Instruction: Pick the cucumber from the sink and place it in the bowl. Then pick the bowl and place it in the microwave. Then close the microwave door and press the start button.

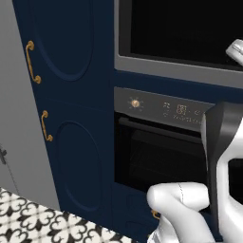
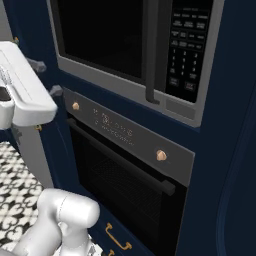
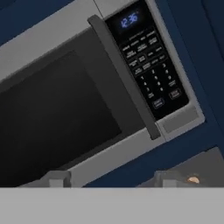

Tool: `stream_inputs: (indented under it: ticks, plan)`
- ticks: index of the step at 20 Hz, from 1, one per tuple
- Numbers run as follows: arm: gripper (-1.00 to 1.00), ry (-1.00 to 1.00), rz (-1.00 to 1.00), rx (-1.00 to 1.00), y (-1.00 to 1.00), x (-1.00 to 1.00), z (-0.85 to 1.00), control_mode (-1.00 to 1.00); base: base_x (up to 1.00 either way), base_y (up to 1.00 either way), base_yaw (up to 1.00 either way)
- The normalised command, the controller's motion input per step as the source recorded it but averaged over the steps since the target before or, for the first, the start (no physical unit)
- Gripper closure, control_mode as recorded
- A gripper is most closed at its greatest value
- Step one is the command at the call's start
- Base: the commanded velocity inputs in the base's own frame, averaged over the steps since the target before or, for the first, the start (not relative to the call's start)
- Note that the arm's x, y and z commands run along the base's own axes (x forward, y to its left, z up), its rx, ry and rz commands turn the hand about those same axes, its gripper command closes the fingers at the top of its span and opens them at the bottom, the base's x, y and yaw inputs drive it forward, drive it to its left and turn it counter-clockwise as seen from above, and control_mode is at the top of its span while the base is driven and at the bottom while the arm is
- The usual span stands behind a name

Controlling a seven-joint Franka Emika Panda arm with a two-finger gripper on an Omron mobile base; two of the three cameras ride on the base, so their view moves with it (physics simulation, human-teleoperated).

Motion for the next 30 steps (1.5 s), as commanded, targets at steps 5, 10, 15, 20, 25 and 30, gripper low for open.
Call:
stream_inputs:
  ticks: [5,10,15,20,25,30]
  plan:
    - [1.00,0.01,0.00,-0.50,-0.12,-0.06,-0.40,-1.00,0.00,0.00,0.00]
    - [1.00,-0.03,0.00,-0.11,-0.57,0.00,-0.31,-1.00,0.00,0.00,0.00]
    - [1.00,0.05,-0.10,-0.03,-0.38,0.05,-0.35,-1.00,0.00,0.00,0.00]
    - [1.00,0.10,-0.06,0.00,-0.51,0.13,-0.23,-1.00,0.00,0.00,0.00]
    - [1.00,0.09,-0.03,0.00,-0.39,0.33,-0.01,-1.00,0.00,0.00,0.00]
    - [1.00,0.00,0.00,0.01,-0.28,0.50,0.03,-1.00,0.00,0.00,0.00]
